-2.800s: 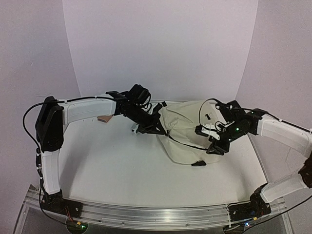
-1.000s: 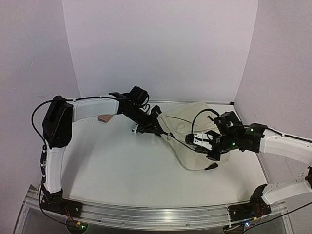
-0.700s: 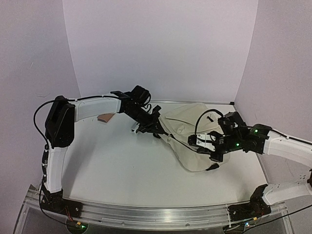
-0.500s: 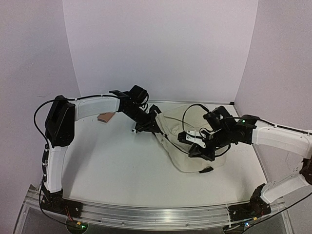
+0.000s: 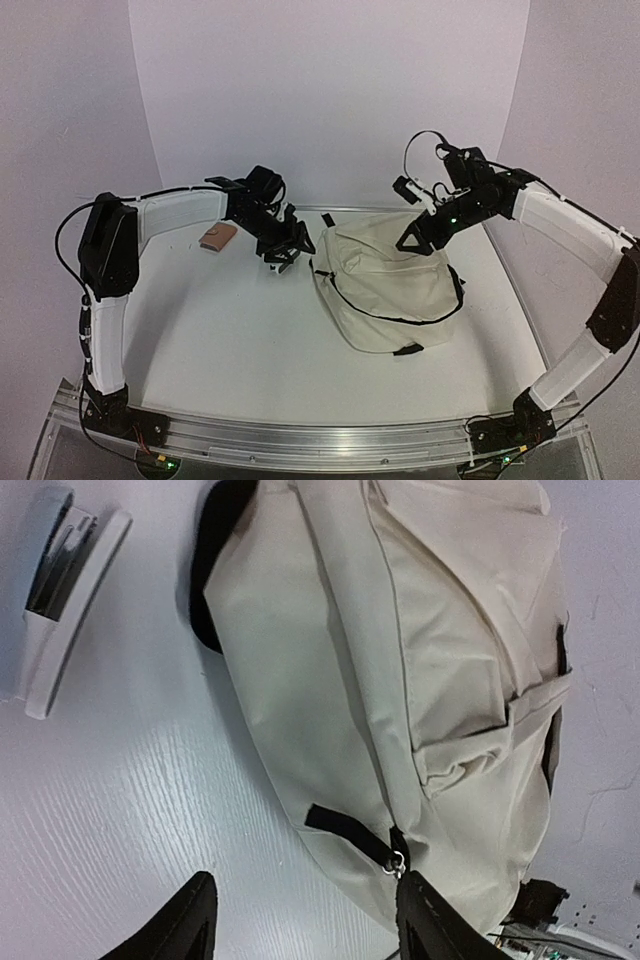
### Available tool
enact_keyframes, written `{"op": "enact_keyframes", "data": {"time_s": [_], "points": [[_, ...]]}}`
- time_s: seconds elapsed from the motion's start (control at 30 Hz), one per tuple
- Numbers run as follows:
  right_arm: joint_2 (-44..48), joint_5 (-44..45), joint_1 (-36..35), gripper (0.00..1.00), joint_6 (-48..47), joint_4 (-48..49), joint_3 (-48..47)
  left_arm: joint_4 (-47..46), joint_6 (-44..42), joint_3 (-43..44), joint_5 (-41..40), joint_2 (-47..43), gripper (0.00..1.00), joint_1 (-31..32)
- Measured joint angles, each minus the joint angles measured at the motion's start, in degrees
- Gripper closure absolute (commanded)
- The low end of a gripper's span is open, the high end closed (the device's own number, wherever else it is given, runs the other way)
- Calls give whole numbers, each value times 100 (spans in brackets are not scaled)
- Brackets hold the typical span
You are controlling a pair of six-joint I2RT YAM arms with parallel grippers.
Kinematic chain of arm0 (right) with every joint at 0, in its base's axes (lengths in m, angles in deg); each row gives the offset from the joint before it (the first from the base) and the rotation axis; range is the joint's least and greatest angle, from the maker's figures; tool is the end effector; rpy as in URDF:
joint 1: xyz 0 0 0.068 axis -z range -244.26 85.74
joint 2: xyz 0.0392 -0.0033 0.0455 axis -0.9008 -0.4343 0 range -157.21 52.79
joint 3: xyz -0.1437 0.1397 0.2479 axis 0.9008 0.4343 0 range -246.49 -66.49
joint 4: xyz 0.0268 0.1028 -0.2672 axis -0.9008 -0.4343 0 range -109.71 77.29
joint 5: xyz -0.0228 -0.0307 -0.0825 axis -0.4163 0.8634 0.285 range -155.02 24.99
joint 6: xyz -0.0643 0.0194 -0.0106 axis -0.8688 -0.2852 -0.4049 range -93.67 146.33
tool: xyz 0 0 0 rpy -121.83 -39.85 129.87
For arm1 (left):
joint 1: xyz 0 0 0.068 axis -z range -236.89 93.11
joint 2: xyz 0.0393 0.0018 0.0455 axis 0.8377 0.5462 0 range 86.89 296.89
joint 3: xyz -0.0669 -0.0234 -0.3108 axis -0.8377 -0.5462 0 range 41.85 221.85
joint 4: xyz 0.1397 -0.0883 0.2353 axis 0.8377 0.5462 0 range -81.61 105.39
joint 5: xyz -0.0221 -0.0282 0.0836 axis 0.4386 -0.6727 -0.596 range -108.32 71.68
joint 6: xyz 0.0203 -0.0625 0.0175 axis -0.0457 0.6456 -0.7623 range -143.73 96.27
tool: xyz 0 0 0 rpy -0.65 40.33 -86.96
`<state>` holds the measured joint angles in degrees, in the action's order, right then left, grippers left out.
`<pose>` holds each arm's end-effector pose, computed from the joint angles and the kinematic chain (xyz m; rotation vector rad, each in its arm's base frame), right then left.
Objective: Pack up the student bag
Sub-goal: Zip the student bag at the center of the board, then adjust the student bag at the center of the board.
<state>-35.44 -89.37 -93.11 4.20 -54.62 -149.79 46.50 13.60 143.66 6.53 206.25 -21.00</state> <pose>0.3148 0.1992 0.3708 -1.1961 2.0411 0.5625 0.4081 -0.3237 0.2576 0.1526 2.7464 -0.9909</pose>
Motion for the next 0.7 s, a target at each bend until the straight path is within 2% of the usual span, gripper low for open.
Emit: {"op": "enact_keyframes", "data": {"time_s": [0.17, 0.33, 0.4, 0.6, 0.7], "points": [[-699, 330, 1025, 33, -142, -348, -273, -13, 62, -3, 99, -2, 36, 374], [-1445, 771, 1583, 36, -692, -734, -373, -24, 216, 120, 244, 225, 43, 696], [-1681, 808, 1629, 36, -947, -998, -370, -43, 292, 135, 308, 368, 52, 791], [-1751, 504, 1457, 37, -1364, -1316, 291, -57, 462, 312, 527, 831, 90, 827], [-1546, 371, 1182, 37, -1367, -1246, 708, -10, 465, 563, 564, 1034, 97, 783]]}}
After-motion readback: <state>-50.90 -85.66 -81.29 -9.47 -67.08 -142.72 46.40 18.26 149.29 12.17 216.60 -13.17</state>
